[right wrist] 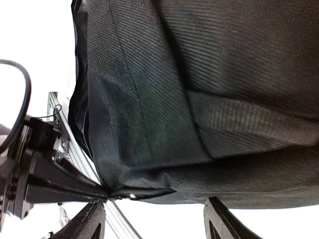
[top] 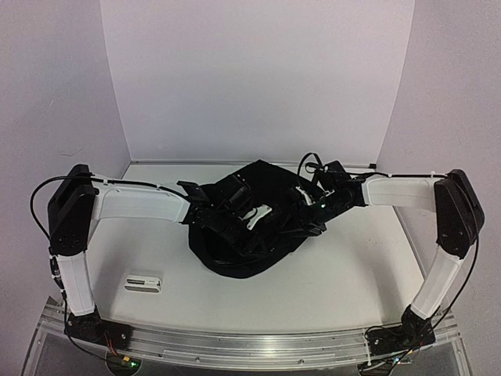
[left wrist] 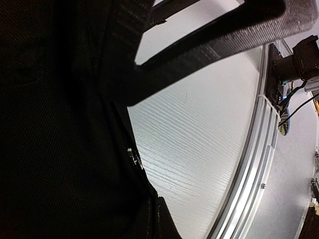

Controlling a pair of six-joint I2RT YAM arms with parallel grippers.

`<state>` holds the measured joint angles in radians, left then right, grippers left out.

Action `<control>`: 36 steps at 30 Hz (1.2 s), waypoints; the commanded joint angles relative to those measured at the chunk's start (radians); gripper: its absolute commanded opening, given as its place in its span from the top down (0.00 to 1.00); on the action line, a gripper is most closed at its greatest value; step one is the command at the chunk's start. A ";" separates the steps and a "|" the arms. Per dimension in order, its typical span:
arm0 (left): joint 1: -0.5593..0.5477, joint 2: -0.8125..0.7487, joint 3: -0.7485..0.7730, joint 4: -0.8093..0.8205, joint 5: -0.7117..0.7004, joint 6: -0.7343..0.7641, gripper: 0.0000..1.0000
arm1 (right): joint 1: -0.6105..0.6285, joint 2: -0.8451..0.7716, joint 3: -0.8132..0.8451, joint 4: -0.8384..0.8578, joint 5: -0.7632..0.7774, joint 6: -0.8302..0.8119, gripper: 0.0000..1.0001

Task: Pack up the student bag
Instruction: Zip the student bag at the center of the board.

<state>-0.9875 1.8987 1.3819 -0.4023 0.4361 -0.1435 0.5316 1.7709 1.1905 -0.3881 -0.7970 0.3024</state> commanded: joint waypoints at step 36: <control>-0.043 -0.089 0.067 0.039 0.027 -0.021 1.00 | 0.042 -0.082 -0.163 0.113 -0.080 0.295 0.02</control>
<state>-1.0129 1.8614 1.3857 -0.3918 0.4223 -0.1650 0.5591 1.6997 1.0314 -0.3124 -0.8839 0.5559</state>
